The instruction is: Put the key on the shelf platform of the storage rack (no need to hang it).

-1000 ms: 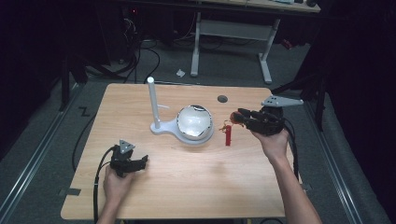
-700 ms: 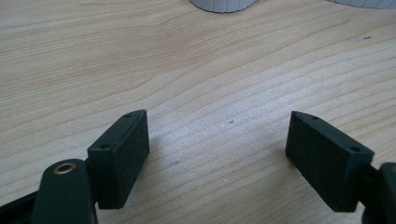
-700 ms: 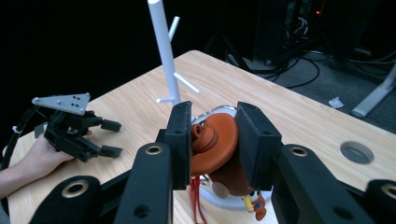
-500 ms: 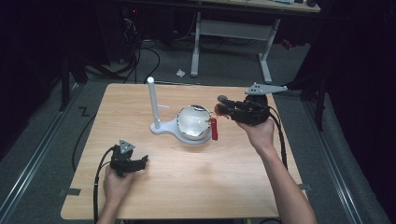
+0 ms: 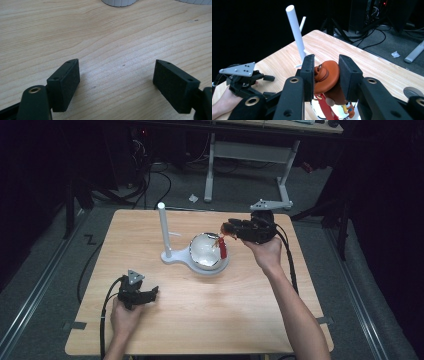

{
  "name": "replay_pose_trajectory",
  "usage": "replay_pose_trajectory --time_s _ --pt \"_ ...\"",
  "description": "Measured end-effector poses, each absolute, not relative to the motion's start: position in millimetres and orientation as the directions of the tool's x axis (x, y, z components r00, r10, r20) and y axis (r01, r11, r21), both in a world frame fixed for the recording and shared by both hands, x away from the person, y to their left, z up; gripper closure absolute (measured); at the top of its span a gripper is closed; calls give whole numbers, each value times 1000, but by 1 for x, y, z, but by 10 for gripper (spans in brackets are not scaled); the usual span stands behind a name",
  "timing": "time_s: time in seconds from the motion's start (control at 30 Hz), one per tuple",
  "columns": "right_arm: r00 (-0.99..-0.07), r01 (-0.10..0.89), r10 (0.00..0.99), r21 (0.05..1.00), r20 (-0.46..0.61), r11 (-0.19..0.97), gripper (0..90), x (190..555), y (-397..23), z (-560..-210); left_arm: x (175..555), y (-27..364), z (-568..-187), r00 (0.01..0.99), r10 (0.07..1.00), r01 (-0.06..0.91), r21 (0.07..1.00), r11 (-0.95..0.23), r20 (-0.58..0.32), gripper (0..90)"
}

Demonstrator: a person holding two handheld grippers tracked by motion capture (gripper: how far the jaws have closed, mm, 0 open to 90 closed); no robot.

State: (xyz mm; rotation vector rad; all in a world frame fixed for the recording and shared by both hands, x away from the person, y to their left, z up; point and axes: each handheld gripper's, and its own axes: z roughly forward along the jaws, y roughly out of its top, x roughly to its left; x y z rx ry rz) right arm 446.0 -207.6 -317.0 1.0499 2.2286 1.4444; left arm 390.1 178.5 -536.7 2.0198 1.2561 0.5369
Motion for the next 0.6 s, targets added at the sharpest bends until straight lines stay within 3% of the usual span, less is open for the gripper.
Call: replay_pose_trajectory --time_s 0.6 --pt "-659 480 730 848 181 223 677 472 -193 -340 390 179 -537 447 894 610 735 -295 -13 219"
